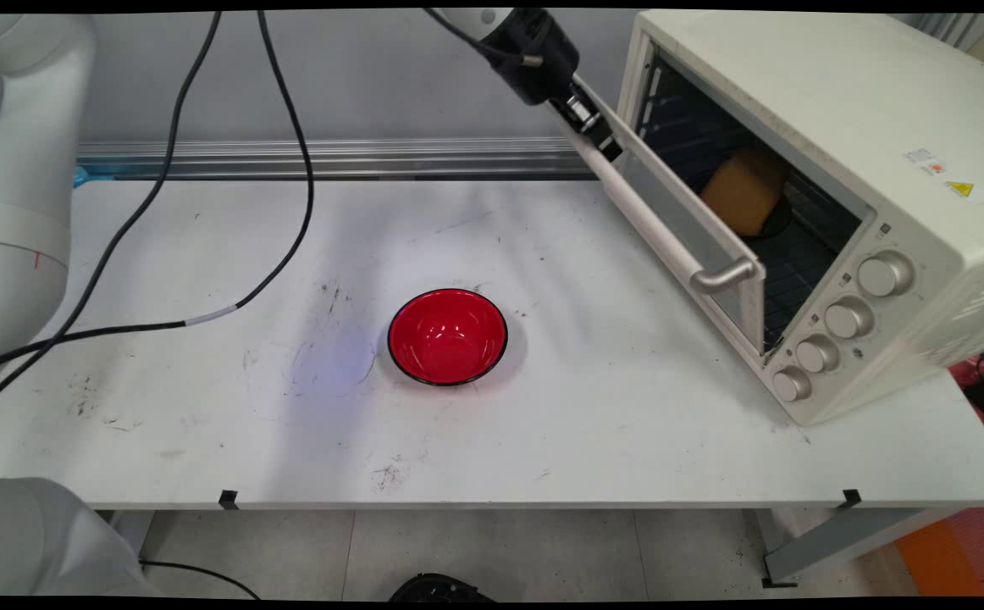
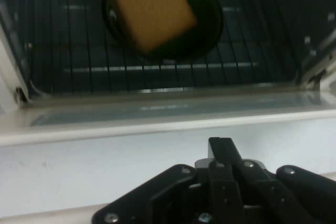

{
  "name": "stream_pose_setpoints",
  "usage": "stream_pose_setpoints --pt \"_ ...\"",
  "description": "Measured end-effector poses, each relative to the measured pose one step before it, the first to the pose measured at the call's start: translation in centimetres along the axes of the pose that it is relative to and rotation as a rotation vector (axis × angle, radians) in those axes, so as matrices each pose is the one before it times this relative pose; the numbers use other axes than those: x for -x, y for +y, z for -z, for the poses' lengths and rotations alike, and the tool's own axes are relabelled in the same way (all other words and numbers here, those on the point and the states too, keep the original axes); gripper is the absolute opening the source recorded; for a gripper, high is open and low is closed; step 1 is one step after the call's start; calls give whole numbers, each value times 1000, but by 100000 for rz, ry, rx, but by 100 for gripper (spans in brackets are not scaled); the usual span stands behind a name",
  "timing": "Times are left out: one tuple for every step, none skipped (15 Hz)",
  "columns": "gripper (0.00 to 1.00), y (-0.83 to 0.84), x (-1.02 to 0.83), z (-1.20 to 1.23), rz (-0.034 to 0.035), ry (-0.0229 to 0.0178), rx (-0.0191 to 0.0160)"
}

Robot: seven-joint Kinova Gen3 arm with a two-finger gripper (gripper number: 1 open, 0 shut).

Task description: Open the oven

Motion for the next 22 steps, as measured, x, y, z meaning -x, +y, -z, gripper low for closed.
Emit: stream_pose_setpoints --pt "0 19 442 -16 -211 -661 135" --pt "0 27 604 -28 -194 -879 163" --pt "0 28 449 -30 -178 -691 143" --pt "0 32 425 -39 -208 -685 156" --pt "0 22 273 -28 -143 -429 99" --pt "0 32 398 -47 -147 -620 138" --pt "0 31 449 -51 -121 -679 106" --pt "0 31 432 -81 -137 -686 127" --pt "0 34 402 -79 -128 -615 111" --pt "0 27 323 -70 -159 -507 21" --pt "0 39 356 -107 -206 -583 38" --pt "0 40 352 -118 -182 -526 -2" --pt "0 44 286 -99 -152 -422 -21" --pt "0 43 271 -98 -110 -395 -1" --pt "0 48 301 -114 -181 -459 -50" --pt "0 44 313 -126 -239 -478 -69" --pt "0 32 283 -101 -224 -446 -138" --pt "0 19 196 -69 -192 -323 -157" --pt "0 25 362 -141 -222 -583 -311" --pt "0 16 261 -107 -108 -418 -222" --pt "0 20 283 -114 -100 -418 -276" --pt "0 15 383 -183 -99 -597 -381"
